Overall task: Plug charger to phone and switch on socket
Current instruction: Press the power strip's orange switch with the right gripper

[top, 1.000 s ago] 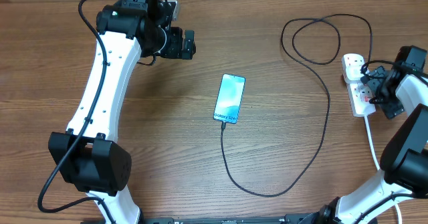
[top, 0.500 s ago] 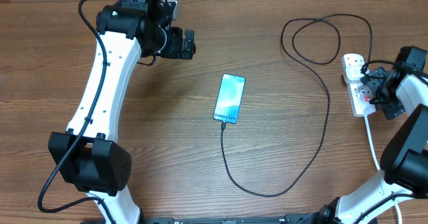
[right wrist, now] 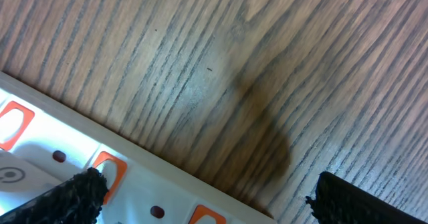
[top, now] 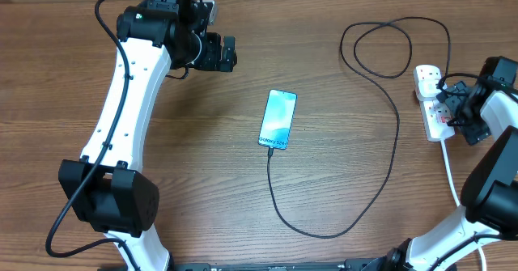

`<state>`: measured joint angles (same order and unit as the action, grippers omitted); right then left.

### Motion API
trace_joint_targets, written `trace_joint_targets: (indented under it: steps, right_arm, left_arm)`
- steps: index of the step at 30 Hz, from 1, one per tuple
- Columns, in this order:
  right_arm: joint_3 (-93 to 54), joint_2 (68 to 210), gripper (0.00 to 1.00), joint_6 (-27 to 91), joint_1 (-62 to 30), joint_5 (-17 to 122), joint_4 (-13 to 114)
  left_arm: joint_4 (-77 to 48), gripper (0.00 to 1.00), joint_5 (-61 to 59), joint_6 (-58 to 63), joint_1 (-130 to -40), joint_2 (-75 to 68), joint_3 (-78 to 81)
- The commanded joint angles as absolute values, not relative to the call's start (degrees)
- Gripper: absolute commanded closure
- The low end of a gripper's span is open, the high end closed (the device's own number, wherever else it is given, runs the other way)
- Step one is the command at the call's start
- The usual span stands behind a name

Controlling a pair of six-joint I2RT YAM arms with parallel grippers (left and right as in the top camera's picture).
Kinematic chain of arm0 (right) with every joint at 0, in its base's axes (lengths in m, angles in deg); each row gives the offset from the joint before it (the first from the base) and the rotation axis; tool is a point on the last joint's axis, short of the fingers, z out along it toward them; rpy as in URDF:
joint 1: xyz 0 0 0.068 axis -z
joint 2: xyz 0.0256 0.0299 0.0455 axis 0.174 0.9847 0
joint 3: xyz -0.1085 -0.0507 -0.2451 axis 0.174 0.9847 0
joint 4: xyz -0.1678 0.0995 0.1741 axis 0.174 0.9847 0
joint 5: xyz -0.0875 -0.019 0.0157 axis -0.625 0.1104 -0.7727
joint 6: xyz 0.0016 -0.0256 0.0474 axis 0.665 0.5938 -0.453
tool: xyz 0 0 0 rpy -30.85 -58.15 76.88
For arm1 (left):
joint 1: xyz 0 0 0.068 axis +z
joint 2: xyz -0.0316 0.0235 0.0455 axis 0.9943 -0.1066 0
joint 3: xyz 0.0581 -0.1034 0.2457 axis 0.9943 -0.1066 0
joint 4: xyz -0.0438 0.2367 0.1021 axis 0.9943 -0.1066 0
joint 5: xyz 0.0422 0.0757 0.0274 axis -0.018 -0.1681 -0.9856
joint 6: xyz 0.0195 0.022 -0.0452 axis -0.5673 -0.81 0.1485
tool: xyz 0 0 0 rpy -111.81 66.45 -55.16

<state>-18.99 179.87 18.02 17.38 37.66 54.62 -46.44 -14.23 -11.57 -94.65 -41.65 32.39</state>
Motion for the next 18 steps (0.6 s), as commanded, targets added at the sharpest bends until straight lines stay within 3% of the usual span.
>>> trace_joint_targets:
  steps: [1, 18]
  right_arm:
    - [-18.36, 183.08, 0.00, 19.59, 16.94, 40.13, 56.32]
    - [-18.36, 183.36, 0.00, 22.48, 16.94, 46.09, 59.30]
  left_arm:
    - [-46.53, 0.00, -14.36, -12.03, -94.73, -40.86, 33.05]
    - [-46.51, 0.00, -14.36, -12.03, -94.73, -40.86, 33.05]
